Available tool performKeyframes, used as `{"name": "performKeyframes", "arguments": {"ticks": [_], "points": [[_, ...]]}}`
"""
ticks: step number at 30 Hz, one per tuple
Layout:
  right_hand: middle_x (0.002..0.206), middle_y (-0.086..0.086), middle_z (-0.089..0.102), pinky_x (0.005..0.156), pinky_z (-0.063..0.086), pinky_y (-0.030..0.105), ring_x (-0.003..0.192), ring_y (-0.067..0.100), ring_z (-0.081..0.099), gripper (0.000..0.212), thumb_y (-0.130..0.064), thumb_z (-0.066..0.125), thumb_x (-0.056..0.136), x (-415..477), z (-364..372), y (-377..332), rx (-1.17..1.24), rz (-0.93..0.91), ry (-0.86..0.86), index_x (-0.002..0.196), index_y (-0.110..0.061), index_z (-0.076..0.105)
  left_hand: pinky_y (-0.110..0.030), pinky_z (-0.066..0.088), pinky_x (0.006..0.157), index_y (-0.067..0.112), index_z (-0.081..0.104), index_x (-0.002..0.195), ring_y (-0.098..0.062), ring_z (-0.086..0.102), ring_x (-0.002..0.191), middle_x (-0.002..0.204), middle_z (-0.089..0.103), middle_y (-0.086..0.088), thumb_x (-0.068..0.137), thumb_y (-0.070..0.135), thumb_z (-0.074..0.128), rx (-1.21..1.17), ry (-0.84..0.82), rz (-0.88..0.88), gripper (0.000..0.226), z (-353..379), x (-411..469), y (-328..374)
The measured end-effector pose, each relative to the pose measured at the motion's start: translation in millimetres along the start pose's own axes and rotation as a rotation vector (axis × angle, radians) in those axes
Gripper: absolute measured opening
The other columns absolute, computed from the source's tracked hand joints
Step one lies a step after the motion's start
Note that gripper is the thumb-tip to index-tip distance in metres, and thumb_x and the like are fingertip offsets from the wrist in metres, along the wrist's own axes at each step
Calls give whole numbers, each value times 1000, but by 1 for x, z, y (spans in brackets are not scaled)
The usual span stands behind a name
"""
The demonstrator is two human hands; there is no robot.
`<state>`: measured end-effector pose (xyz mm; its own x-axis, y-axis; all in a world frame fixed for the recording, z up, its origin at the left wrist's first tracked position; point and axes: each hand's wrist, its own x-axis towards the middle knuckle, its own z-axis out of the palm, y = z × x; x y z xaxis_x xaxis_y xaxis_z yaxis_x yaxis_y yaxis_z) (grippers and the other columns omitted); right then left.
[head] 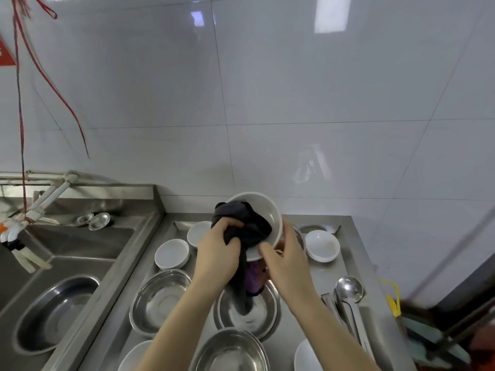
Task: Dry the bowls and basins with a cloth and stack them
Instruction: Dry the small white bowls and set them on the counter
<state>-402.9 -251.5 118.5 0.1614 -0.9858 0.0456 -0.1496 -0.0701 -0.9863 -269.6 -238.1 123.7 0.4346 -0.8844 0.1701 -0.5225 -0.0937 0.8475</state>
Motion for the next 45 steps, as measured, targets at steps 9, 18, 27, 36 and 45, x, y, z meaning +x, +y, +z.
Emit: {"name": "performKeyframes", "arguments": {"ticks": [9,18,27,36,45], "points": [[77,3,69,53,58,36,54,29,66,51,1,46,84,31,-43,-35,-363,114,-428,123,-30,54,-1,38,74,44,59,91,2,58,93,99,65,13,80,-3,53,124,-196,130,49,-9,-5,-12],[104,-7,65,80,50,18,80,3,62,49,-30,58,96,28,-38,-21,-485,-149,-373,142,-40,44,-14,47,77,44,66,86,4,61,87,85,67,27,80,0,56,94,-213,12,45,-35,-7,-19],[128,6,60,114,37,44,130,23,49,21,-38,72,84,22,-15,-16,-923,-1110,-270,90,-18,71,-8,46,68,24,72,97,0,64,89,96,70,7,85,-3,58,-96,-317,-154,33,-72,8,-16],[94,-8,64,91,47,23,86,10,58,10,-23,73,82,25,18,-3,-957,-956,-376,90,-22,69,5,33,69,33,62,112,26,50,87,102,64,18,93,13,60,-2,-326,44,27,-90,35,-34],[87,-27,66,82,45,10,89,-2,61,11,-41,72,83,26,38,7,-641,-404,-175,93,-40,68,-13,37,61,27,34,139,-6,52,79,105,55,9,94,16,60,-17,-13,-108,53,-89,67,-59]]}}
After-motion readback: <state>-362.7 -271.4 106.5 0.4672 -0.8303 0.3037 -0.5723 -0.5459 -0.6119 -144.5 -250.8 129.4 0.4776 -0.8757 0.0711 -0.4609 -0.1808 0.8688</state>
